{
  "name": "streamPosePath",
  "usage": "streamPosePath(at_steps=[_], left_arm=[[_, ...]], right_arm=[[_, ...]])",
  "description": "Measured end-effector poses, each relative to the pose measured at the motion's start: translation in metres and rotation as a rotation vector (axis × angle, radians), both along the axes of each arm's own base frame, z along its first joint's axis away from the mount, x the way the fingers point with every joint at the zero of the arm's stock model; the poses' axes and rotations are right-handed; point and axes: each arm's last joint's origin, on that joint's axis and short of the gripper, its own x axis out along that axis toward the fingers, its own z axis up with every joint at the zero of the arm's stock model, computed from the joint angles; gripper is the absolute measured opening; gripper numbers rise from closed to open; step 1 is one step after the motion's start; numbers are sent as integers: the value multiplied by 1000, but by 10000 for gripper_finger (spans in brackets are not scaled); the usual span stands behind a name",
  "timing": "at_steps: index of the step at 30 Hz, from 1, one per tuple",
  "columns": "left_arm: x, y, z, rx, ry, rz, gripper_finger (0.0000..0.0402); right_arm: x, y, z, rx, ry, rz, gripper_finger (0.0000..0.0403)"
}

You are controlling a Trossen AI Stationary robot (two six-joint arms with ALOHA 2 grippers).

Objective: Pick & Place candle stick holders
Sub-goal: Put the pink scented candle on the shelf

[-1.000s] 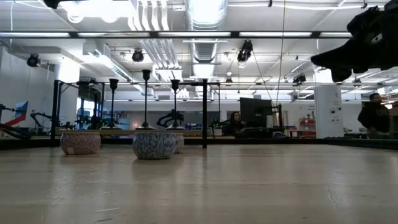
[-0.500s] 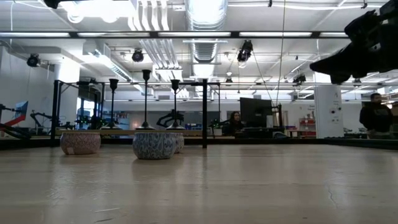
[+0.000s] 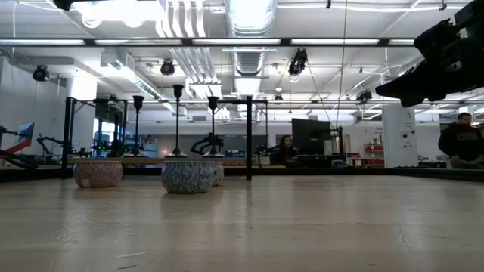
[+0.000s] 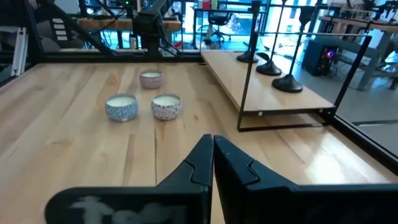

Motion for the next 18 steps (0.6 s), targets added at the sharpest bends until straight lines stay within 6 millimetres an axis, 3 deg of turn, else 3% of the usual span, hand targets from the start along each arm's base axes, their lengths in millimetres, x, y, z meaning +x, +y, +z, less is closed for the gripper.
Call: streamPosePath(at_steps=[18], left_arm=[[1, -1, 0, -60, -32, 2, 168]], right_arm=[[0, 0, 0, 0, -2, 0, 8]])
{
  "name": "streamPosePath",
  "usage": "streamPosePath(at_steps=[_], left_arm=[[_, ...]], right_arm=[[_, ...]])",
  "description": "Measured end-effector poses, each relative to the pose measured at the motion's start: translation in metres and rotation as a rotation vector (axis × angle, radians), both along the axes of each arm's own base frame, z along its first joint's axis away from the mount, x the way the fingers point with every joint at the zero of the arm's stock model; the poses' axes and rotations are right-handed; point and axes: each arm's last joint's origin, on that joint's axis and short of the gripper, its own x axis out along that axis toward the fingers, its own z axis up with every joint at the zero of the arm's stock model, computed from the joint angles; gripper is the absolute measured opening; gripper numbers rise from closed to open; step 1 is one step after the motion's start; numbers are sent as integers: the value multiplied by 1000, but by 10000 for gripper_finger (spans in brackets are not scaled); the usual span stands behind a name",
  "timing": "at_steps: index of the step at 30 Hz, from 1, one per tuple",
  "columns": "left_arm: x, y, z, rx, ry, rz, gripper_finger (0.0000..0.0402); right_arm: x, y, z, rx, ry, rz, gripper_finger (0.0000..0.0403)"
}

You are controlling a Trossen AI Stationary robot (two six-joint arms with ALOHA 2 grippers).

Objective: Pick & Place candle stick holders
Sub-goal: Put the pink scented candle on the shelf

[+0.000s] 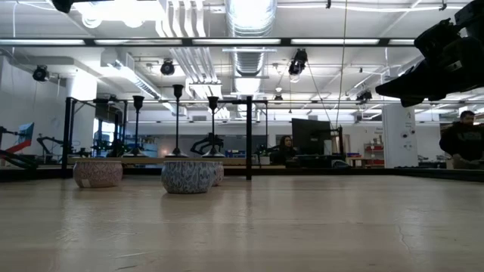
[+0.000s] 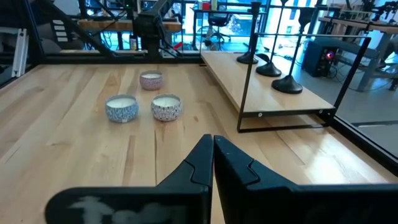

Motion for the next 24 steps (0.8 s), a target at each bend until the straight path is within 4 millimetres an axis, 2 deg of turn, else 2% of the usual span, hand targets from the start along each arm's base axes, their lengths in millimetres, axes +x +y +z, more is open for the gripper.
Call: streamPosePath(at_steps=[3, 6, 8, 15, 19, 24], left_arm=[[3, -1, -3, 4, 8, 23, 168], [5, -5, 0, -22, 37, -153, 168], [7, -9, 6, 20, 82, -258, 168], [34, -24, 7, 205, 494, -312, 168], [50, -29, 8, 120, 679, -342, 168], [63, -21, 4, 143, 825, -261, 168]], right_arm=[[0, 0, 0, 0, 0, 0, 9], [0, 0, 0, 0, 0, 0, 9], [0, 0, 0, 0, 0, 0, 9], [0, 0, 0, 0, -1, 0, 9], [0, 0, 0, 0, -1, 0, 9], [0, 0, 0, -1, -1, -1, 9]])
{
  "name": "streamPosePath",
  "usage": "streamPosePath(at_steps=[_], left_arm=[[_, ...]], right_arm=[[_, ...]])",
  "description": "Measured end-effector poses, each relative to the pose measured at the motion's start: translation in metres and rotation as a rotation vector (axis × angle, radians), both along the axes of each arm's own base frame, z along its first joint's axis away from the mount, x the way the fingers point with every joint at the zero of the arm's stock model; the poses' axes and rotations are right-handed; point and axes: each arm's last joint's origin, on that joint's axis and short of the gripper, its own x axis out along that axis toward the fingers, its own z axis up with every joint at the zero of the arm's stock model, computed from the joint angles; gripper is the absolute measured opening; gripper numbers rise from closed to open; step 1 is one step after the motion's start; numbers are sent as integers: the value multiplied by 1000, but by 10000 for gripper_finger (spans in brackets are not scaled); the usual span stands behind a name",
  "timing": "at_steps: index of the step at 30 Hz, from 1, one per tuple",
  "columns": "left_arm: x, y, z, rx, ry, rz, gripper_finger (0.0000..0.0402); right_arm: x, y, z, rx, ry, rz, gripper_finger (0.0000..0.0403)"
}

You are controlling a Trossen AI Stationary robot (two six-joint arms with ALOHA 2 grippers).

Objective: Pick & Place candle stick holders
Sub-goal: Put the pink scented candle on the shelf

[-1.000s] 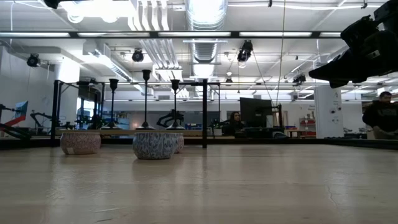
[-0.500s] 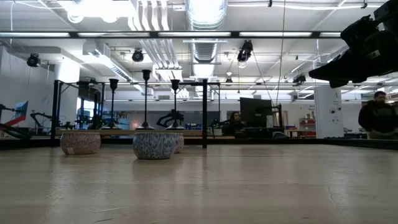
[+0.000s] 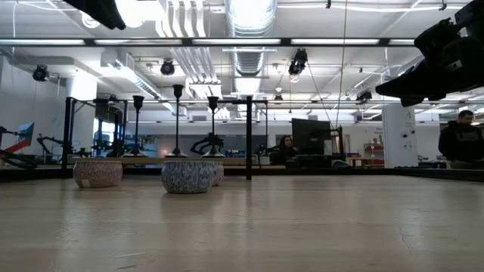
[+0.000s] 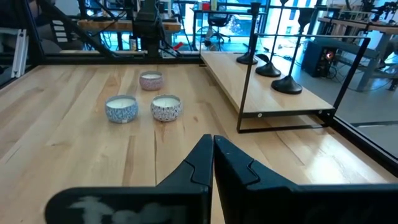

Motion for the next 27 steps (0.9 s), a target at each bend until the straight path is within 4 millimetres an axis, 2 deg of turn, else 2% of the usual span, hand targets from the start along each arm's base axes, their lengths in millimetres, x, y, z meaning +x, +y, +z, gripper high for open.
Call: streamPosePath(at_steps=[2, 6, 10, 18, 22, 27], left_arm=[[2, 3, -1, -23, -15, 38, 168], [3, 6, -12, -177, 27, 24, 168], [-3, 20, -24, -270, 64, 71, 168], [4, 61, -76, -402, 288, 238, 168], [7, 73, -95, -423, 401, 334, 168], [18, 76, -98, -417, 438, 352, 168]], right_arm=[[0, 0, 0, 0, 1, 0, 9], [0, 0, 0, 0, 1, 0, 9], [0, 0, 0, 0, 1, 0, 9], [0, 0, 0, 0, 2, 0, 9], [0, 0, 0, 0, 2, 0, 9], [0, 0, 0, 0, 2, 0, 9]])
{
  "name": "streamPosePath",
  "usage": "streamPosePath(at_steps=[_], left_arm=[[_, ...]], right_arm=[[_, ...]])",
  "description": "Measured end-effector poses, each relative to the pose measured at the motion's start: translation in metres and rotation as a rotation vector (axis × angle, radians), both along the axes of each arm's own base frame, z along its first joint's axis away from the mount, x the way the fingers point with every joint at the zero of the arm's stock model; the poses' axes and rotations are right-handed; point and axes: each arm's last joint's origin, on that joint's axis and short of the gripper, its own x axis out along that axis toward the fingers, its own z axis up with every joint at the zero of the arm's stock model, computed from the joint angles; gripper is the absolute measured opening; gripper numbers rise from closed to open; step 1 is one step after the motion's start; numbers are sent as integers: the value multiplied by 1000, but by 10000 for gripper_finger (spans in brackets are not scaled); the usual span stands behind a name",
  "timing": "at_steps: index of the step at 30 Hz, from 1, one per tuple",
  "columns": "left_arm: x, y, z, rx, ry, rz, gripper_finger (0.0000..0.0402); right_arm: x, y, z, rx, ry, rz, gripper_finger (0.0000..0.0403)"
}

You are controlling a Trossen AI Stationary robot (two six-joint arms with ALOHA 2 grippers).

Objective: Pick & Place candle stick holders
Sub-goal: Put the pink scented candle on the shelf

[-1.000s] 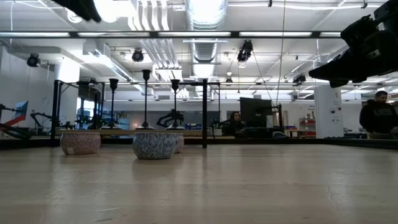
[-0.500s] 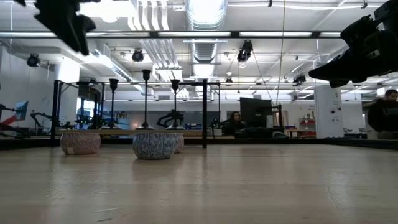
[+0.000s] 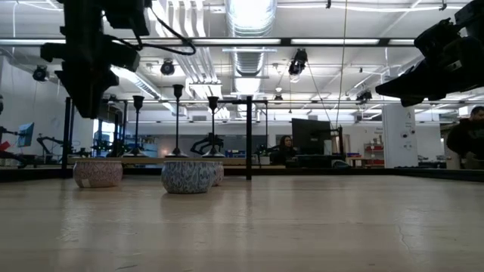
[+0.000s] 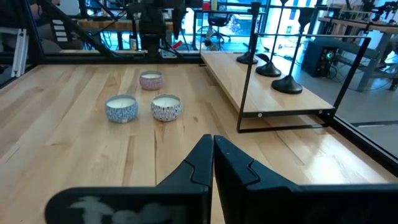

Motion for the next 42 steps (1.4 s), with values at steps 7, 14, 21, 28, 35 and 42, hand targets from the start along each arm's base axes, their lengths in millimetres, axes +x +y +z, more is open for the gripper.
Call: streamPosePath(at_steps=[7, 14, 21, 28, 35, 42], left_arm=[[18, 3, 4, 0, 8, -2, 168], [29, 5, 4, 1, -19, -3, 168], [36, 4, 6, -62, -111, -21, 168], [38, 4, 5, -50, -126, -64, 196], [37, 4, 5, -65, -125, -32, 281], [37, -5, -6, -165, -121, -40, 320]], right_arm=[[0, 0, 0, 0, 0, 1, 9], [0, 0, 0, 0, 2, 1, 8], [0, 0, 0, 0, 3, 1, 8], [0, 0, 0, 0, 3, 1, 8], [0, 0, 0, 0, 3, 1, 8], [0, 0, 0, 0, 3, 1, 8]])
